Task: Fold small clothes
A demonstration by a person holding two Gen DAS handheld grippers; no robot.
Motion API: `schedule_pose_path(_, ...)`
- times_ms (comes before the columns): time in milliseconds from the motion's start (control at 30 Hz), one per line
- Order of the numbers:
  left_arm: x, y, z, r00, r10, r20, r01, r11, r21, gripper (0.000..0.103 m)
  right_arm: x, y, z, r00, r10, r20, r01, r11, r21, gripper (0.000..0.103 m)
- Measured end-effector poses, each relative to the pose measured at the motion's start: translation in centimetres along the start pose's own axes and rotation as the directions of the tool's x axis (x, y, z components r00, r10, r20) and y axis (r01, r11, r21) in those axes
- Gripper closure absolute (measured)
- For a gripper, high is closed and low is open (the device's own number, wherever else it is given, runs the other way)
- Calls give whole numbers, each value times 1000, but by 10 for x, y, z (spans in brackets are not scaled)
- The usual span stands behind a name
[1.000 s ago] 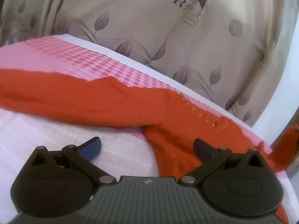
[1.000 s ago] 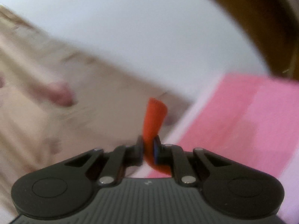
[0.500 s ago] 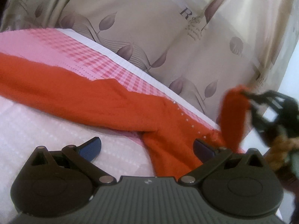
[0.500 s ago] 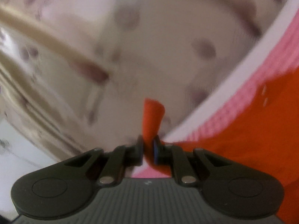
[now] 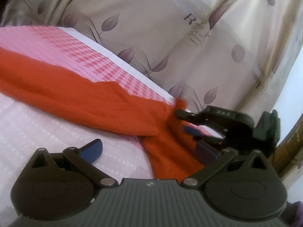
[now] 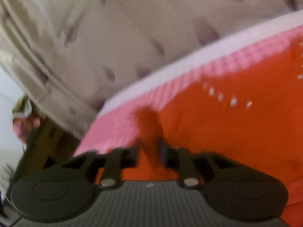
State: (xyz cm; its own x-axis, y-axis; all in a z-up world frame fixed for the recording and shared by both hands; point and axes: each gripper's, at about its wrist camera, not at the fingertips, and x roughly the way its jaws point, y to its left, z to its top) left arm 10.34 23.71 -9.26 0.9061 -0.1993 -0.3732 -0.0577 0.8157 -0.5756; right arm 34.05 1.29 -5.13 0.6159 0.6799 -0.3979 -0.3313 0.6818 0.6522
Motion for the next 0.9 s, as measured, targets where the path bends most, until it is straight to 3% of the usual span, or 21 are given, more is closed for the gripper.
schedule_pose_path(33, -1, 1, 0, 1000, -4, 0, 4, 1000, -4, 0, -2, 3, -3, 1000, -16, 1, 16, 999, -29, 33)
schedule_pose_path(100, -8, 3, 4, 1000, -9, 1, 9, 1000, -10, 0, -17, 7, -5, 998, 28, 48, -26, 998, -56, 20)
schedule_pose_path(233, -40, 5, 16, 1000, 9, 27, -10, 999, 43, 0, -72, 5, -5, 973, 181, 145, -175, 983, -53, 20)
schedule_pose_path(333, -70, 16, 28, 997, 45, 58, -46, 999, 28, 0, -104, 4, -6, 969, 188, 160, -181, 982, -59, 20)
schedule_pose_path(467, -110, 55, 48, 988, 139, 63, -135, 989, -66, 3, -145, -2, -29, 976, 156, 151, -141, 984, -110, 20)
schedule_pose_path(600, -142, 105, 66, 969, 242, 58, -225, 951, -211, 7, -167, -12, -61, 985, 106, 135, -88, 987, -137, 20)
schedule_pose_path(800, -149, 170, 92, 952, 304, 33, -262, 869, -420, 10, -178, -29, -77, 987, 69, 148, -60, 996, -64, 20)
schedule_pose_path(900, -147, 188, 105, 954, 298, 47, -243, 852, -464, 17, -184, -28, -75, 983, 73, 168, -64, 996, -56, 20)
